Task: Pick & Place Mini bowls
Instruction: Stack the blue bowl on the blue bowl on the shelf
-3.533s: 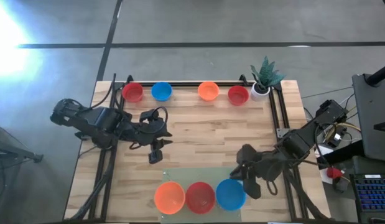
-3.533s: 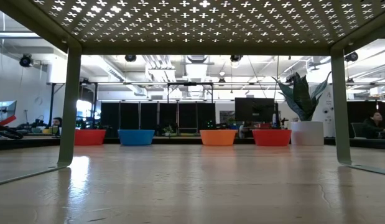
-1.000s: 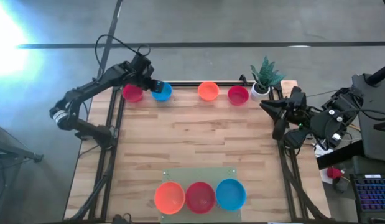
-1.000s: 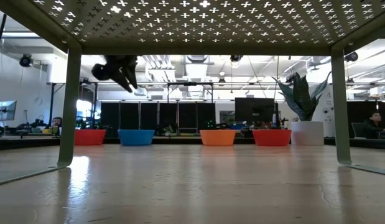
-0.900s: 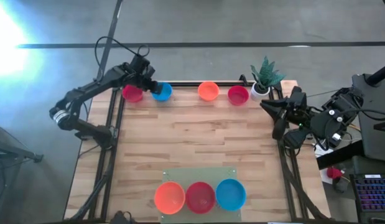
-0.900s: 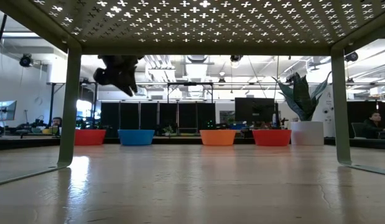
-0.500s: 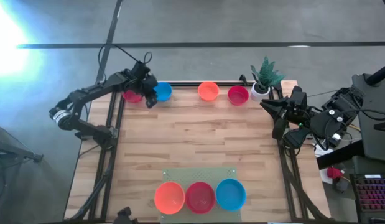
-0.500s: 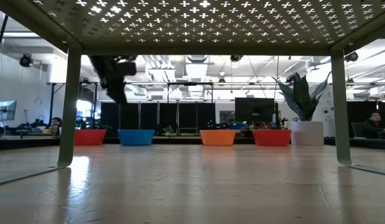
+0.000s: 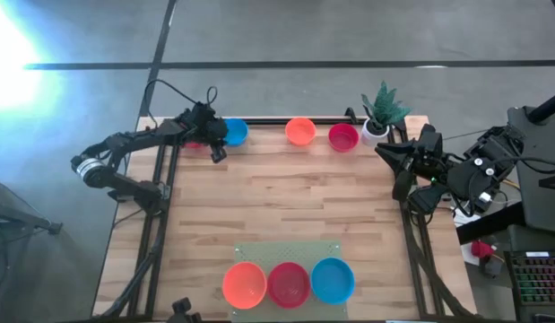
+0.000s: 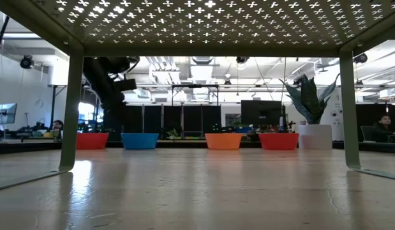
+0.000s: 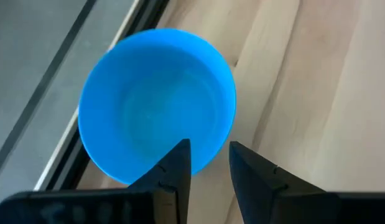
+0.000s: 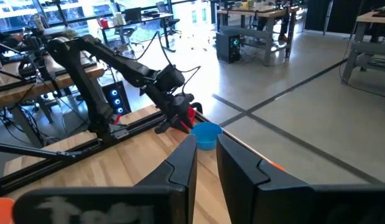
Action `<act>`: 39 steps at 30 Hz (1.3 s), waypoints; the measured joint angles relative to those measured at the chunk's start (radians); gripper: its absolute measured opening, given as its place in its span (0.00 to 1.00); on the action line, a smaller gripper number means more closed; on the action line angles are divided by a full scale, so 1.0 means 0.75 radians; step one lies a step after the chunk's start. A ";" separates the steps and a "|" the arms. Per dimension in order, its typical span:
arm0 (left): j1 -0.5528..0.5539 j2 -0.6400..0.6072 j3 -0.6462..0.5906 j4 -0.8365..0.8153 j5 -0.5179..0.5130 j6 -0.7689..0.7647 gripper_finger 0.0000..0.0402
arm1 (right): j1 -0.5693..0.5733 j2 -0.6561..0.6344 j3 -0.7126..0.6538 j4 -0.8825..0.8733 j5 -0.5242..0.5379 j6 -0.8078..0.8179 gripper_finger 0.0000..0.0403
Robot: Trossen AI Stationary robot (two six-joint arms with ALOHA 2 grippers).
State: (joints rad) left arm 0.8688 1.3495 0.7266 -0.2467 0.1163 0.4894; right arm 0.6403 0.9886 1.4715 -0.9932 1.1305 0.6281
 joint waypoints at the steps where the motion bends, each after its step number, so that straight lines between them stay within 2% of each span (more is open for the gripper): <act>1: 0.000 0.000 -0.011 0.013 -0.004 0.001 0.26 | 0.000 0.000 0.000 0.000 0.000 0.000 0.15; 7: 0.000 0.013 -0.040 0.043 -0.007 0.015 0.26 | 0.000 0.000 0.000 -0.001 0.000 0.000 0.15; 15: 0.000 0.117 -0.040 0.157 -0.008 0.009 0.26 | 0.000 0.001 0.000 -0.002 0.025 -0.001 0.15; 31: -0.001 0.238 -0.029 0.165 -0.009 -0.016 0.25 | 0.000 0.001 -0.001 -0.002 0.033 -0.001 0.15; 35: -0.001 0.240 -0.027 0.164 -0.014 -0.015 0.19 | 0.000 0.001 -0.002 -0.002 0.033 -0.001 0.15; 39: -0.001 0.234 -0.022 0.175 -0.024 0.000 0.04 | 0.000 0.001 -0.002 -0.002 0.033 -0.001 0.15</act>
State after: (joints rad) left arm 0.8680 1.5252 0.7104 -0.1157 0.0985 0.4892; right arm 0.6403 0.9890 1.4704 -0.9943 1.1553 0.6277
